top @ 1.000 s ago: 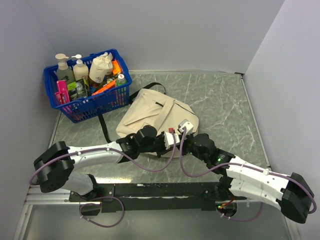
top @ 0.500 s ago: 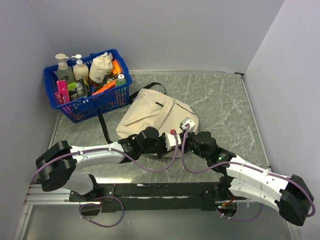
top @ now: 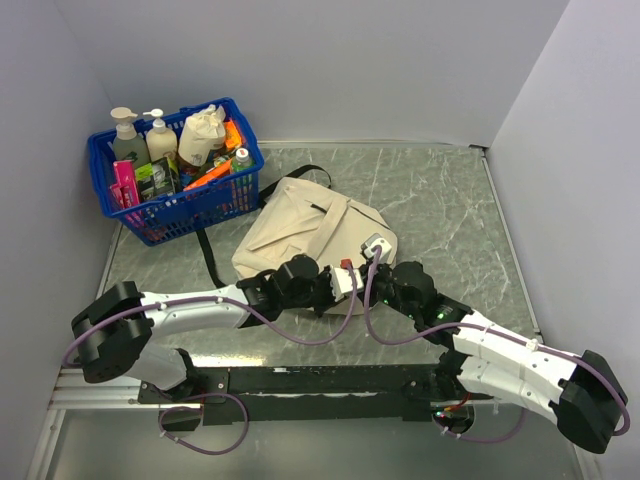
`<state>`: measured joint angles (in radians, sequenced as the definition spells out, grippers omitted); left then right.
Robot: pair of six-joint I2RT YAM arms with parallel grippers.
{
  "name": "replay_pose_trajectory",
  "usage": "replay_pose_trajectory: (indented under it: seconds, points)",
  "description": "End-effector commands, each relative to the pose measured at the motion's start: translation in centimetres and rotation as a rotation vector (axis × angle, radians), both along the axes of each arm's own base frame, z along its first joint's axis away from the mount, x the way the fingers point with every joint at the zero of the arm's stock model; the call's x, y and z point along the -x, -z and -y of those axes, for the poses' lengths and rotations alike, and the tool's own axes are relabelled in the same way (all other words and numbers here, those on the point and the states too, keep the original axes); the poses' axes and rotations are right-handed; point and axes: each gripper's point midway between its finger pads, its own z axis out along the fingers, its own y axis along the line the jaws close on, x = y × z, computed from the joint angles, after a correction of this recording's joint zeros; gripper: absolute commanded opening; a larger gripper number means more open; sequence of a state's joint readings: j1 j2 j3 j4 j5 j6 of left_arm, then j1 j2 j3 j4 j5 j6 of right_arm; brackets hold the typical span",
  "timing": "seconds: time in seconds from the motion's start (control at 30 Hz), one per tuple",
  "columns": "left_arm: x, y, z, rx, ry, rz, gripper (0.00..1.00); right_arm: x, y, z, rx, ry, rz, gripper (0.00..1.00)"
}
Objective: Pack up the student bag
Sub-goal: Zip the student bag at the center of the board.
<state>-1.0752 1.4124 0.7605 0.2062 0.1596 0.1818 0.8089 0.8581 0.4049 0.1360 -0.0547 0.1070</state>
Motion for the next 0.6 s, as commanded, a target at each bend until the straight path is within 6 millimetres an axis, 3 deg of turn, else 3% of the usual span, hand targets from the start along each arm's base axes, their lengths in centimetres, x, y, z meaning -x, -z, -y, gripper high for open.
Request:
replay_pose_trajectory:
  seconds: [0.0,0.23,0.37,0.57]
  points:
    - [-0.2,-1.9,0.9,0.065,-0.004,0.035,0.01,-1.3,-4.0,-1.0,-0.093,0.004,0.082,0.0]
    - [0.4,-2.6,1.2,0.074,0.023,0.039,0.01,-3.2,-3.7,0.0,-0.07,0.103,0.053,0.0]
    - [0.9,-2.8,1.1,0.071,0.047,0.044,0.01,-5.7,-3.4,3.0,-0.054,0.306,0.028,0.0]
    - [1.7,-2.6,0.4,0.04,0.097,0.064,0.01,-6.3,-4.2,4.9,-0.119,0.392,0.021,0.0]
